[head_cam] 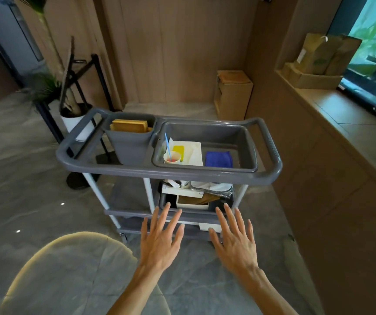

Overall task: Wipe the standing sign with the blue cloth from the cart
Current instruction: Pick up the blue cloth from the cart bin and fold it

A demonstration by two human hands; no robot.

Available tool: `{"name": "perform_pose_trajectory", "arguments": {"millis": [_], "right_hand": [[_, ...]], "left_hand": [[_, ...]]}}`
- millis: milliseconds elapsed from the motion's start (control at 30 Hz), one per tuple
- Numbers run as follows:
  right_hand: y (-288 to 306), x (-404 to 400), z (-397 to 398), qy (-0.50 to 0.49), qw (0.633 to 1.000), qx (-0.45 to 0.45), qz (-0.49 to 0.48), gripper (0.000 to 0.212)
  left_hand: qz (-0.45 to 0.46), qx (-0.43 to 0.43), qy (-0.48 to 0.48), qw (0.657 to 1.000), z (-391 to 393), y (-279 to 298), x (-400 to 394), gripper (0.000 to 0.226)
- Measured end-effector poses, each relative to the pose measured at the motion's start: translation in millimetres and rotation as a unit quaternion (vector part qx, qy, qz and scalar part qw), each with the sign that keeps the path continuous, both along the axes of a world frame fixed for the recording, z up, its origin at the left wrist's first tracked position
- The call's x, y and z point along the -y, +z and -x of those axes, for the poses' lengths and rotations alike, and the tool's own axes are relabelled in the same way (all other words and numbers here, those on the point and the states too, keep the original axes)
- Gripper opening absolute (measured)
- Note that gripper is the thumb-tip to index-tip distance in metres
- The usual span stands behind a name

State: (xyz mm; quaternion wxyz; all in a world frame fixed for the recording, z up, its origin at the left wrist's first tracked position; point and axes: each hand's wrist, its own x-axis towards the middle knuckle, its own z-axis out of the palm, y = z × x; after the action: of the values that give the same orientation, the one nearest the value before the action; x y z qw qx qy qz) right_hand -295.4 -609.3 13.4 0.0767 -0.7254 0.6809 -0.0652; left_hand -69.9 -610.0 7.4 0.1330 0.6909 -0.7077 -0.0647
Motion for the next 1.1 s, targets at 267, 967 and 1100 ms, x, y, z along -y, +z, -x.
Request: {"name": "perform_pose_trajectory", "arguments": {"millis": [267,967,1100], "right_hand": [[-13.1,83.0,-0.2,-0.021,1.000,-0.015,-0.012,0.066],[-15.1,272.1,-23.2,-0.118,0.992,-0.008,-0.044,0.069],[-13.1,295.5,-16.8,-0.116,0.992,-0.007,-0.056,0.073]], "left_hand": [[0.010,-0.010,-0.029,0.999,2.2,-4.1,98.0,0.061],[0.015,-0.008,-0.117,0.993,-14.4,-22.8,316.2,0.059],[0.010,-0.011,-0.124,0.992,-7.8,-25.0,338.1,0.058]]}}
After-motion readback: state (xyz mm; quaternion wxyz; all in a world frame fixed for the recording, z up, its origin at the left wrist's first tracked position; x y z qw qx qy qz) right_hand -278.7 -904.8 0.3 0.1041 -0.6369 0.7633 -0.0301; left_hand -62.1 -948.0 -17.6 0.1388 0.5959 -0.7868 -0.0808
